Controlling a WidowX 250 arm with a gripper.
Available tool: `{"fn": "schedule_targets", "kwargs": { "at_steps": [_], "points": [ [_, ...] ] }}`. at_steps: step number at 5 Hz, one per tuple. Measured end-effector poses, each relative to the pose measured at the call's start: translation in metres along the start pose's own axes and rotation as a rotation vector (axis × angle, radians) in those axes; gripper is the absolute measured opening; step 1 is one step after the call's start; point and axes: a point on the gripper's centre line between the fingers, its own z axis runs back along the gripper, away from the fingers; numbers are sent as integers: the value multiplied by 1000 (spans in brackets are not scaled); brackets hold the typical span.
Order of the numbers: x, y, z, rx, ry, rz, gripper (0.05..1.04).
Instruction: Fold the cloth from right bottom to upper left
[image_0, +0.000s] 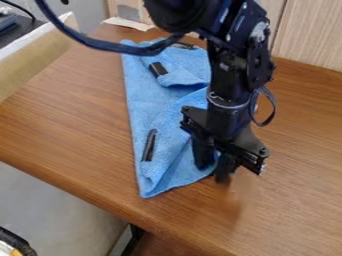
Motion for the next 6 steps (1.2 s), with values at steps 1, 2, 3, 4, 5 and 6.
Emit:
{"fn": "schedule_targets", "kwargs": {
  "at_steps": [1, 2, 3, 4, 5, 6],
  "points": [
    [0, 1, 1, 13, 1, 0, 147],
    [0, -3, 7, 85, 23, -14, 59],
    [-1, -6, 13, 135, 41, -27, 53],
    [5, -10, 21, 132, 36, -47, 53],
    [18, -10, 40, 100, -2, -25, 53],
    [39, 22, 64, 81, -55, 88, 52]
  ]
}}
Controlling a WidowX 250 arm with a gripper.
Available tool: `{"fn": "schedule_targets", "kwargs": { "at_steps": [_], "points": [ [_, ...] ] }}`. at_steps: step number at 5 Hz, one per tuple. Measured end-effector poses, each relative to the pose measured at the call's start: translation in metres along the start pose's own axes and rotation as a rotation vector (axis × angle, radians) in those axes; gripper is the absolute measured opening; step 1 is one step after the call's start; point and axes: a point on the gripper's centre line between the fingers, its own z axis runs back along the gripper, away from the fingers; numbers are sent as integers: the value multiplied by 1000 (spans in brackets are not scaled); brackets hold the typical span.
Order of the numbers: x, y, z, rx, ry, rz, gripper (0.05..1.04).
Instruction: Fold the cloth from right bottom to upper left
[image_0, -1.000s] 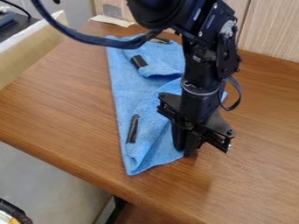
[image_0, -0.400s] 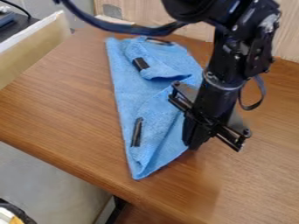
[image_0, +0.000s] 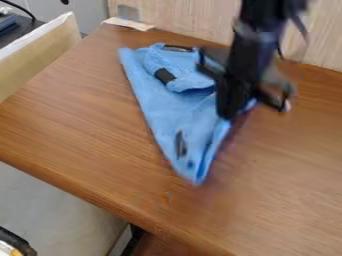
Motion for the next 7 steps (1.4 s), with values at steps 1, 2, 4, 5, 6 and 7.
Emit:
{"fn": "schedule_targets", "kwargs": {
  "at_steps": [1, 2, 4, 5, 6, 7],
  "points": [
    [23, 23, 20, 2, -39, 39, 52],
    [48, 60, 20, -9, -31, 115, 52],
    [62, 111, -8, -44, 4, 225, 52],
    [62, 130, -26, -53, 29, 264, 52],
    [61, 141, -43, -52, 54, 292, 52],
    [60, 147, -60, -58, 67, 305, 52]
  ]
}}
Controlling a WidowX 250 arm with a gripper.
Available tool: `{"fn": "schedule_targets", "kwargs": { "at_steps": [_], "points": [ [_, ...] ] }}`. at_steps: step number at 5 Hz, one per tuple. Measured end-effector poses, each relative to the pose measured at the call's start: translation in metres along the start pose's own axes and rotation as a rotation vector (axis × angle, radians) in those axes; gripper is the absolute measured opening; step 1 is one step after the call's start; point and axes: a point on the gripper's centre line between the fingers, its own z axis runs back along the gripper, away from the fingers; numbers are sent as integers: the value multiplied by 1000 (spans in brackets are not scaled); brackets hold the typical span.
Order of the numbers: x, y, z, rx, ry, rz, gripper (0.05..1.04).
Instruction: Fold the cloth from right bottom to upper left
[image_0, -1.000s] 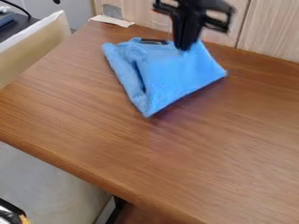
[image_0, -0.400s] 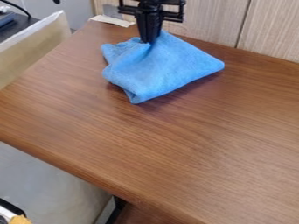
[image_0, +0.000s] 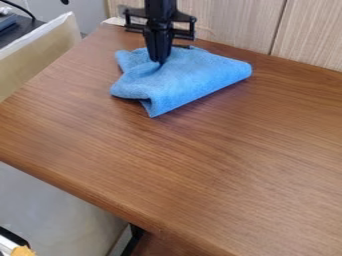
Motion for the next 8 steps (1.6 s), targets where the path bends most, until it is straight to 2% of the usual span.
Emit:
{"fn": "schedule_targets", "kwargs": {
  "at_steps": [2, 3, 4, 5, 6, 7, 8],
  "points": [
    [-2, 7, -15, 7, 12, 13, 67],
    [-5, 10, -15, -2, 29, 14, 204],
    [-6, 9, -15, -15, 34, 17, 453],
    [-7, 9, -15, -19, 42, 17, 762],
    [-8, 8, -15, -21, 46, 19, 991],
    [-9, 8, -12, -25, 46, 22, 1000],
    [-9, 6, 15, -29, -5, 27, 1000]
  ]
}}
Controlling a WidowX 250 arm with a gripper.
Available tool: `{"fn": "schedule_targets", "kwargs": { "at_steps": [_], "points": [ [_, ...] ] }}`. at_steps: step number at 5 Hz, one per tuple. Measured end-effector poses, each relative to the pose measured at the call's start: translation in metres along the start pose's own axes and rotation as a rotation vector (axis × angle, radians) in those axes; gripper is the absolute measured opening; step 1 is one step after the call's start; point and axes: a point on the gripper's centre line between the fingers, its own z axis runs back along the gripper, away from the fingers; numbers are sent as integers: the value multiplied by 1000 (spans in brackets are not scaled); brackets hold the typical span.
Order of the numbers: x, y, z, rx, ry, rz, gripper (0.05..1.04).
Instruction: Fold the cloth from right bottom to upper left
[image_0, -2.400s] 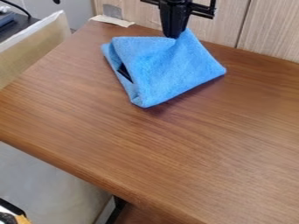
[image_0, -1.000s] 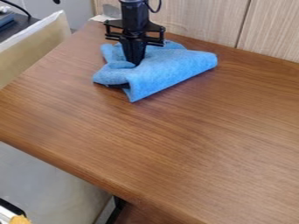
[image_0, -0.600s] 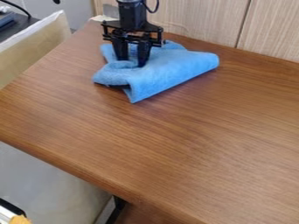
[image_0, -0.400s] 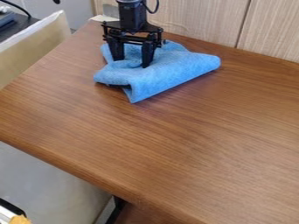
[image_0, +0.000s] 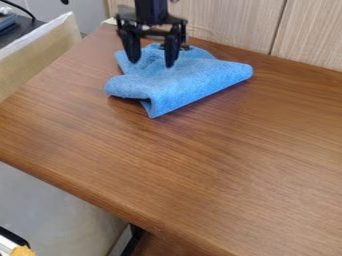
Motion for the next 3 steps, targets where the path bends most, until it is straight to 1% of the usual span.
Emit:
{"fn": "schedule_targets", "kwargs": {
  "at_steps": [1, 2, 3],
  "points": [
    [-3, -1, 15, 0, -23, 5, 1000],
    [-4, 0, 34, 1, -64, 7, 1000],
    [-5, 2, 35, 4, -66, 14, 1000]
  ]
}}
